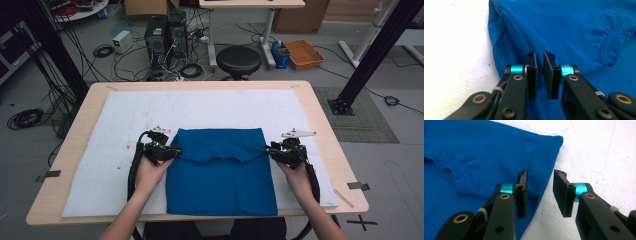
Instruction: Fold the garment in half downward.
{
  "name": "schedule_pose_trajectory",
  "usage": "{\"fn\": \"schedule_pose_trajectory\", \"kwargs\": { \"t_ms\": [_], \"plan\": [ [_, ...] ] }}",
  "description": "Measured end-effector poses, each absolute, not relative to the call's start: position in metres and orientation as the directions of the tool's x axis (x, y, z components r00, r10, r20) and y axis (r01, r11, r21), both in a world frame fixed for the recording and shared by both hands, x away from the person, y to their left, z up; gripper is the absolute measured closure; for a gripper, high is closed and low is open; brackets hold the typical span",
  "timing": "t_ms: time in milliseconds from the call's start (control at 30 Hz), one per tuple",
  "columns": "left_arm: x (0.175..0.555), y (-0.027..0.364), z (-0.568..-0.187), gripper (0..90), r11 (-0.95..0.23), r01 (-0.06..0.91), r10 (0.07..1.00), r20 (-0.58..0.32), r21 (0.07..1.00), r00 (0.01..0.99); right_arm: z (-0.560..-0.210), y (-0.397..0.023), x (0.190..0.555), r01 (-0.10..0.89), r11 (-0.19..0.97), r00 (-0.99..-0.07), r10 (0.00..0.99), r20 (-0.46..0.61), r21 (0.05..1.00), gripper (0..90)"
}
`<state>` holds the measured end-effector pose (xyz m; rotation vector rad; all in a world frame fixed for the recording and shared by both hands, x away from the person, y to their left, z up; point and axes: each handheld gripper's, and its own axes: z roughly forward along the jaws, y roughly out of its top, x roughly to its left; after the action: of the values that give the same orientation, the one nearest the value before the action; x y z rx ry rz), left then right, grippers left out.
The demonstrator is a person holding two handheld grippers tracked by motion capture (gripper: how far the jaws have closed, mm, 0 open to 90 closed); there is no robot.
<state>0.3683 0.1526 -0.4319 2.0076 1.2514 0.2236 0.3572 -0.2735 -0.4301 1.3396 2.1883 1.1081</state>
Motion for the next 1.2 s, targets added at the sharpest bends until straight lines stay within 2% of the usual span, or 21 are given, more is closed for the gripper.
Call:
{"fn": "schedule_pose_trajectory", "kwargs": {
  "t_ms": [167,267,367,467,900,1200],
  "plan": [
    [0.368,0.152,-0.434,82.1,-0.242,0.691,0.832,-0.221,0.681,0.509,-0.434,-0.275,0.358,0.615,0.222,-0.48,0.866,0.136,0.757,65.5],
    [0.367,0.152,-0.435,86.4,-0.248,0.684,0.829,-0.215,0.686,0.516,-0.436,-0.271,0.36,0.625,0.233,-0.483,0.865,0.135,0.745,66.4],
    [0.366,0.151,-0.435,87.8,-0.249,0.678,0.828,-0.212,0.691,0.52,-0.439,-0.267,0.363,0.632,0.251,-0.494,0.859,0.132,0.733,80.3],
    [0.365,0.152,-0.433,88.6,-0.253,0.669,0.823,-0.208,0.699,0.529,-0.436,-0.265,0.36,0.611,0.272,-0.513,0.851,0.11,0.743,89.1],
    [0.354,0.159,-0.412,88.9,-0.258,0.626,0.801,-0.199,0.735,0.564,-0.42,-0.266,0.347,0.577,0.274,-0.543,0.832,0.111,0.77,89.6],
    [0.32,0.165,-0.397,88.9,-0.266,0.613,0.749,-0.242,0.744,0.617,-0.405,-0.266,0.313,0.541,0.315,-0.606,0.789,0.102,0.78,89.6]
  ]
}}
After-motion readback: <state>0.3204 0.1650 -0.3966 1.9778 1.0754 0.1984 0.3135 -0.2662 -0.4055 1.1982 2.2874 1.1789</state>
